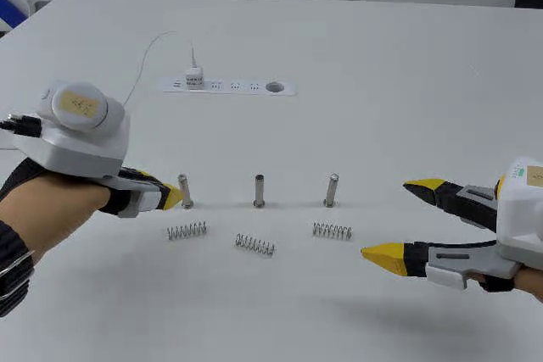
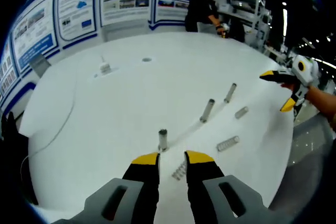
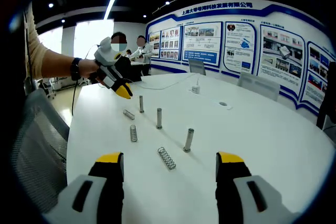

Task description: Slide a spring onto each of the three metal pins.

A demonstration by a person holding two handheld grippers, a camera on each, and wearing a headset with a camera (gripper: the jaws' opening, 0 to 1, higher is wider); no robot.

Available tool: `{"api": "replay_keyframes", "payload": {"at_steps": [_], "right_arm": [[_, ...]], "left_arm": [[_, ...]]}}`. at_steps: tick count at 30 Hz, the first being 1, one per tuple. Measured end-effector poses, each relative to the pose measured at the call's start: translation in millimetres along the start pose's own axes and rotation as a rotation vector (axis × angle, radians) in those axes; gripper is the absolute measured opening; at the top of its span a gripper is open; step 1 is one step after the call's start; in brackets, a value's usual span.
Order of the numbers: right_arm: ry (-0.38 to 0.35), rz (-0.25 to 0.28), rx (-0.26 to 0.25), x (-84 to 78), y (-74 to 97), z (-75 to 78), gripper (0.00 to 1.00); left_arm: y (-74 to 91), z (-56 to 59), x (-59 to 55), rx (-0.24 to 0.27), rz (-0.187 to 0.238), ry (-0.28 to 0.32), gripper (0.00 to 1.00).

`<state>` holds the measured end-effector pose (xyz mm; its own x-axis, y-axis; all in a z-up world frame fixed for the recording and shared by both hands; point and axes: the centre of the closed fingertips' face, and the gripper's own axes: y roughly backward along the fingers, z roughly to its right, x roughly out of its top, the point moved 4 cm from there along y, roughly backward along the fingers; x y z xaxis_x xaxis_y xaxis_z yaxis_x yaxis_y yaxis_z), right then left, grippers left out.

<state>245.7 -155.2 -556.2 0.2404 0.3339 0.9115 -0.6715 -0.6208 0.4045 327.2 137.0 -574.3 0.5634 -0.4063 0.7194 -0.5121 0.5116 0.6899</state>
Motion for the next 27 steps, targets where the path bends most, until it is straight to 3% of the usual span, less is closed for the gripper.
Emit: {"api": "replay_keyframes", "payload": {"at_steps": [9, 21, 24, 27], "right_arm": [[0.001, -0.005, 0.002, 0.2, -0.9, -1.6, 0.72], [0.003, -0.012, -0.002, -0.1, -0.5, -2.1, 0.72], [0.002, -0.013, -0.001, -0.7, -0.5, -2.8, 0.72], [0.001, -0.016, -0.001, -1.1, -0.5, -3.0, 0.72]], "left_arm": [[-2.6, 2.6, -21.0, -0.083, 0.003, -0.067, 0.24], [-11.6, 8.2, -27.8, -0.192, 0.045, -0.193, 0.30], [-16.1, 11.7, -30.8, -0.227, 0.040, -0.239, 0.32], [-20.2, 11.4, -33.3, -0.225, 0.024, -0.267, 0.32]]}}
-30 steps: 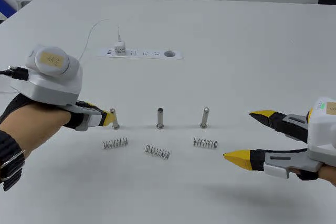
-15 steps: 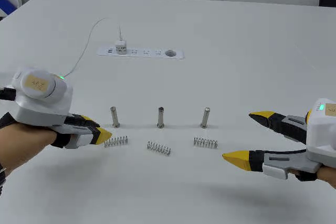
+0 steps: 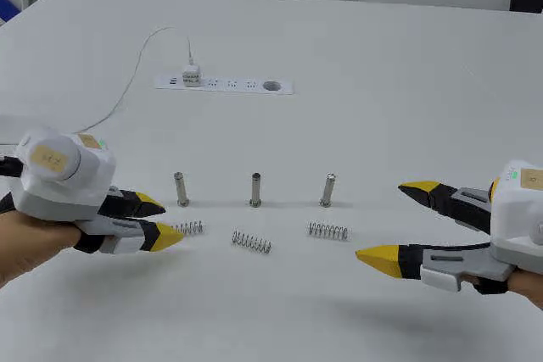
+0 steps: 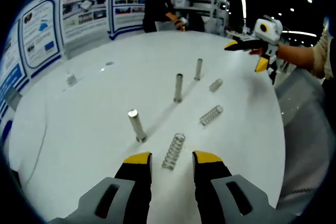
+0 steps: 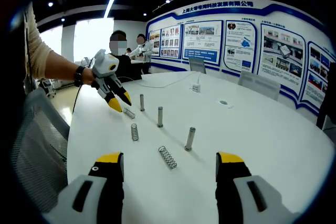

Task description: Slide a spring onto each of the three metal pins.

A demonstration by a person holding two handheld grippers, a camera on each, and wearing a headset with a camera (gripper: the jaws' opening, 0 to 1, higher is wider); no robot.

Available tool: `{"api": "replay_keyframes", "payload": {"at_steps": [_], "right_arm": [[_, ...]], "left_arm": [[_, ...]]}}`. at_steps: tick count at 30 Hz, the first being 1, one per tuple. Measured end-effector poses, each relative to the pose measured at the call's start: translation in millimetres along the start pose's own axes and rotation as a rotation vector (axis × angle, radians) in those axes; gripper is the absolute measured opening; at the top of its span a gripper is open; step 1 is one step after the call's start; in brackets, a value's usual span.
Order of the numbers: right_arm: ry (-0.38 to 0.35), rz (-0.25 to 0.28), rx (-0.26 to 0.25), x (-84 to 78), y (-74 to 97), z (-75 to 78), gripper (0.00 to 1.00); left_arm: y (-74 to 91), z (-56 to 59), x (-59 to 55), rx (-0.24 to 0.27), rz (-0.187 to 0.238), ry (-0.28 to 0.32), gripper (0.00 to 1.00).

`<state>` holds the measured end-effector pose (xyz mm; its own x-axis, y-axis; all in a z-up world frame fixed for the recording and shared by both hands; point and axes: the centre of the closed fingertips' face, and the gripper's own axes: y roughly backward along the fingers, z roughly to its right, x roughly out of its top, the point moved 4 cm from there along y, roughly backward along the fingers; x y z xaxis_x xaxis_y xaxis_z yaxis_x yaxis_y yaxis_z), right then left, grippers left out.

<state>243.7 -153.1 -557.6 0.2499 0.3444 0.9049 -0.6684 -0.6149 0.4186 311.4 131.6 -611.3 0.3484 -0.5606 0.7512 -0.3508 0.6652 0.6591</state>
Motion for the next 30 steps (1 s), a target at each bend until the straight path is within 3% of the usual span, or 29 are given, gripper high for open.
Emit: {"api": "replay_keyframes", "payload": {"at_steps": [30], "right_arm": [[0.000, -0.003, -0.002, -2.4, 0.2, 1.4, 0.72]], "left_arm": [[-8.0, 2.2, -13.7, 0.001, -0.044, -0.082, 0.11]]}}
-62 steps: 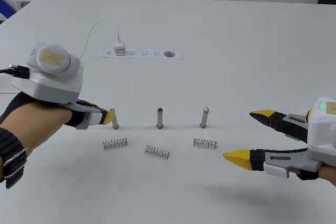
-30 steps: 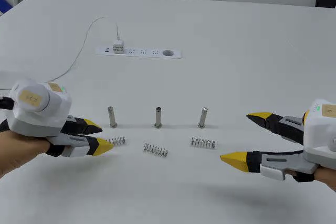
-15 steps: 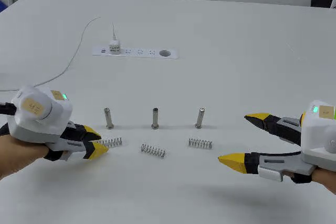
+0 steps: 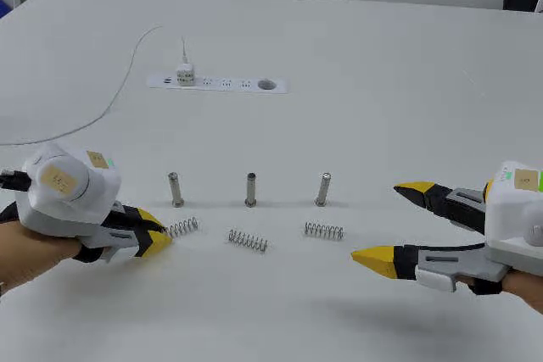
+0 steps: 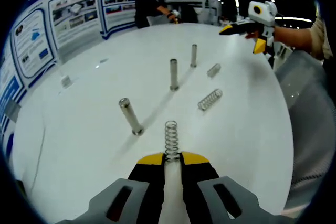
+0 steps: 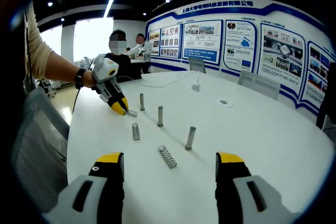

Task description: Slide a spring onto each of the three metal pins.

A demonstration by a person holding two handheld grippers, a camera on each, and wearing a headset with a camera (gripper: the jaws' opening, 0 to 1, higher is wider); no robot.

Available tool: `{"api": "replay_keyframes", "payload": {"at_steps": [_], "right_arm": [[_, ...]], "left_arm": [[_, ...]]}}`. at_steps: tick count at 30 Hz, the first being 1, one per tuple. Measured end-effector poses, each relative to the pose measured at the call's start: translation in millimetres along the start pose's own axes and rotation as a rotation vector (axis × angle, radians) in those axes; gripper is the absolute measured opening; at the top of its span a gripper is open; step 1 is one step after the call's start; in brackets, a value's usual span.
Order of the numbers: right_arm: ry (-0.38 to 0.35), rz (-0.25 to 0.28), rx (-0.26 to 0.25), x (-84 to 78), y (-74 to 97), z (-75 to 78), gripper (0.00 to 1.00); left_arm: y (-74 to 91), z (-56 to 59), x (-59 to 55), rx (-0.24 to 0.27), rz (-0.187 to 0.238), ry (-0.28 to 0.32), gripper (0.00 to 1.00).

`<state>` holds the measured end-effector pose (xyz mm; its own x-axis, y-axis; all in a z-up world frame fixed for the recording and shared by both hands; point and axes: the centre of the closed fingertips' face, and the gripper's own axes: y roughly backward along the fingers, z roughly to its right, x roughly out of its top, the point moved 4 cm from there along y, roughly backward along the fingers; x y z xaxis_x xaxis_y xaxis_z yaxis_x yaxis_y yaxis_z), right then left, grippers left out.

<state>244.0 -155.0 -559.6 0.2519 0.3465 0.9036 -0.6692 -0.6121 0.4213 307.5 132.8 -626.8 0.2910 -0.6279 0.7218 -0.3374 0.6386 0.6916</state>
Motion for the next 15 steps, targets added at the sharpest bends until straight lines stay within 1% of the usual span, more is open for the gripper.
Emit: {"api": "replay_keyframes", "payload": {"at_steps": [7, 10, 15], "right_arm": [[0.007, 0.005, 0.005, 3.9, -1.0, -2.2, 0.72], [0.011, 0.009, 0.009, 5.3, -0.9, -3.8, 0.72], [0.010, 0.005, 0.020, 5.4, -2.0, -5.9, 0.70]], "left_arm": [[1.4, -0.4, 0.1, 0.000, 0.004, 0.013, 0.10], [4.5, 2.6, 6.0, -0.004, 0.025, 0.012, 0.10], [5.0, 11.8, 13.4, -0.024, 0.037, -0.017, 0.10]]}}
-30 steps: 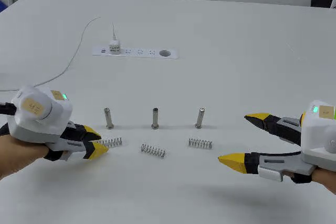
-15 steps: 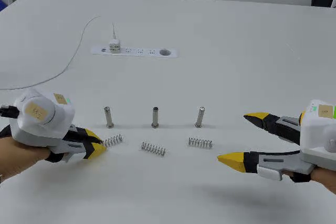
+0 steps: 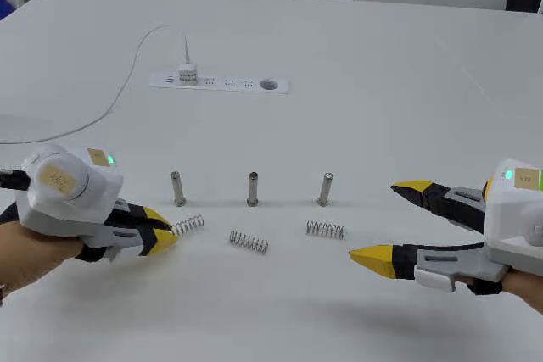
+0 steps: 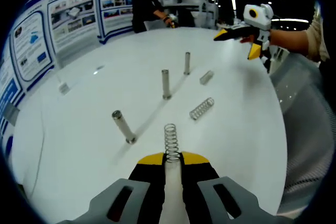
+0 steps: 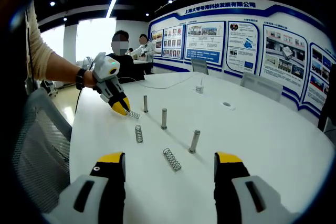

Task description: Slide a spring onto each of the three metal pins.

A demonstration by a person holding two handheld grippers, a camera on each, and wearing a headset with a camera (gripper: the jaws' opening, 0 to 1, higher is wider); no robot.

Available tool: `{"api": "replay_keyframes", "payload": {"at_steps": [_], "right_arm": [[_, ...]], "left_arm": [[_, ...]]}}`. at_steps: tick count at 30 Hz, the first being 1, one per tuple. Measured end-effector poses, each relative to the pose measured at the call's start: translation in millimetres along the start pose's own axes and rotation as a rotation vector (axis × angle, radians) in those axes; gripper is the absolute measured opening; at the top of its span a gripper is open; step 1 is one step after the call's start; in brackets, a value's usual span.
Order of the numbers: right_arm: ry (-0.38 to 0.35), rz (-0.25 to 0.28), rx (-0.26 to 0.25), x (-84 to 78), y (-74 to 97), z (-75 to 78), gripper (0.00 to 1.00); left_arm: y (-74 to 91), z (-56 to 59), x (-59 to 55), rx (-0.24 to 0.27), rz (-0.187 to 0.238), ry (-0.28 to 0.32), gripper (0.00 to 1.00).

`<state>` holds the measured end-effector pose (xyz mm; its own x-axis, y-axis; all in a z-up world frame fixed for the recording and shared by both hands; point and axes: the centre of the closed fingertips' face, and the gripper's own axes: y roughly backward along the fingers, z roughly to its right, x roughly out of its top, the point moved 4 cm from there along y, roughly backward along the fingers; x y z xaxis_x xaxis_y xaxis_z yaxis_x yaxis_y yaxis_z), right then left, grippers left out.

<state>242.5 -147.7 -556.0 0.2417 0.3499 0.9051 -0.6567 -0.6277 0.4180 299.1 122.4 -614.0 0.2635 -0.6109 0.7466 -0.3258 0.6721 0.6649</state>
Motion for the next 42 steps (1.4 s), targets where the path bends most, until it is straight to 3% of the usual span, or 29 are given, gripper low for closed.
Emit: {"api": "replay_keyframes", "payload": {"at_steps": [11, 22, 33, 42], "right_arm": [[0.002, -0.011, 0.057, 5.7, -5.5, -11.9, 0.55], [0.029, -0.030, 0.158, 12.0, -18.8, -40.5, 0.42], [0.053, -0.035, 0.223, 18.6, -28.9, -55.5, 0.33], [0.066, -0.033, 0.283, 23.1, -36.3, -68.5, 0.29]], "left_arm": [[6.2, 16.7, 23.8, -0.034, 0.058, -0.048, 0.10], [6.7, 47.8, 51.3, -0.109, 0.110, -0.136, 0.10], [2.9, 80.1, 67.3, -0.201, 0.130, -0.220, 0.10], [2.7, 93.3, 79.1, -0.242, 0.164, -0.260, 0.10]]}}
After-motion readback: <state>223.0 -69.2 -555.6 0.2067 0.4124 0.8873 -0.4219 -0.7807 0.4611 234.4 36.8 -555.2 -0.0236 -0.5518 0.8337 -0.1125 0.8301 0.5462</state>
